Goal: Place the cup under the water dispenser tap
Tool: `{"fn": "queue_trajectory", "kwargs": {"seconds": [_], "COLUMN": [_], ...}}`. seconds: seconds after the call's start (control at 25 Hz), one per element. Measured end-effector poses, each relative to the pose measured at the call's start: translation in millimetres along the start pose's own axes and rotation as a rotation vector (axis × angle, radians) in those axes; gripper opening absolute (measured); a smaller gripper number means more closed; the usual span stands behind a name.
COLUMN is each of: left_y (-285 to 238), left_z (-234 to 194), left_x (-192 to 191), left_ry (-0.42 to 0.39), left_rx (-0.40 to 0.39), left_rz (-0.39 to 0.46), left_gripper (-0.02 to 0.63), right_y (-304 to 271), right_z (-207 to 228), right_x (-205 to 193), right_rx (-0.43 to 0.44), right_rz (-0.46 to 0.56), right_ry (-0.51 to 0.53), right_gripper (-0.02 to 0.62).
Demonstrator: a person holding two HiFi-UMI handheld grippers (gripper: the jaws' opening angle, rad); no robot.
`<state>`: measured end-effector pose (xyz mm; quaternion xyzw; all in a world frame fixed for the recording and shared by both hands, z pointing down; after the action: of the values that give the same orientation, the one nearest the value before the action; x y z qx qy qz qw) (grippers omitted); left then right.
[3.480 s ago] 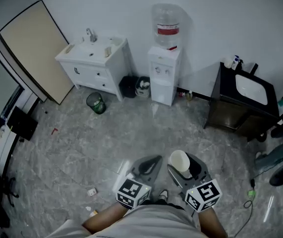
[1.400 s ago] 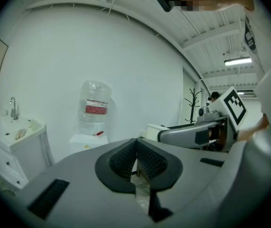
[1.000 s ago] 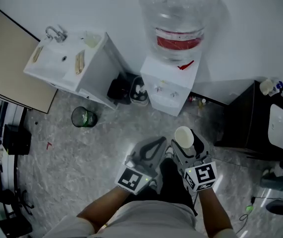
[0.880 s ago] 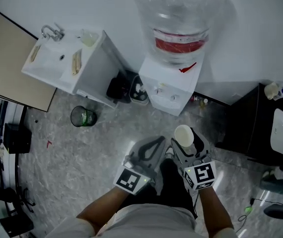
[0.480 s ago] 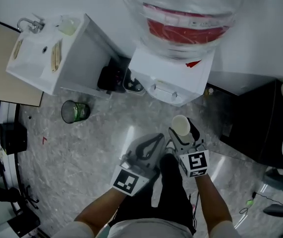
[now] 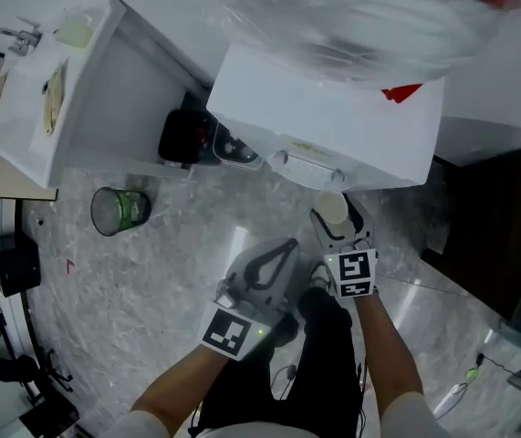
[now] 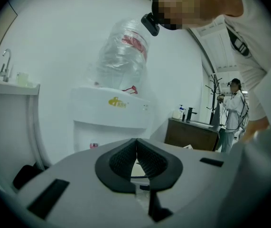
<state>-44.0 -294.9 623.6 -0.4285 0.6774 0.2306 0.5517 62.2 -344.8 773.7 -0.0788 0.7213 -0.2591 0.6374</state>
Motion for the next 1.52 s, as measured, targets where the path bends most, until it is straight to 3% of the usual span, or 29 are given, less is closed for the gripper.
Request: {"fn": "queue_trajectory", "kwargs": {"seconds": [0.24, 0.64, 0.8, 1.52], "left_y": [2.6, 3.8, 0.7, -0.2], "left_z": [-26.3, -38.6, -39.8, -30.8], "left_x": [-35.7, -56.9, -60.9, -56.8], "left_ry": [0.011, 0.028, 0.034, 0.066], "left_rx": [0.022, 0.025, 0.020, 0.004], "left_rz": [-0.015, -0.027, -0.027, -0.057], "left_gripper": [0.006, 0.006, 0.006, 0.006], "right_y": [-53.9, -84.2, -86.8, -52.7], "right_z": [7.9, 9.6, 10.7, 17.3], "right_x": [-33.6, -53.0, -51.8, -75.1], "right_rx": [-0.079, -0.150, -0.144, -0.156], "right_rz": [-0.003, 0.010, 0.014, -0.146], "right_ry": [0.001, -0.001, -0.039, -0.073], "right_gripper": [0.308, 0.308, 0.310, 0.320]}}
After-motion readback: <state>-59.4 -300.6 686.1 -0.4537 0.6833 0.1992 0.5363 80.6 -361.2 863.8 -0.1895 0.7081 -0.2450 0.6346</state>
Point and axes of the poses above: the fingertips, and each gripper's own axes: y backward along the fingers, z to its right, x out of its top, the point moved 4 cm from there along y, backward along the fingers, and after that the axes turned 14 degrees about -x, right-handed, at the moved point
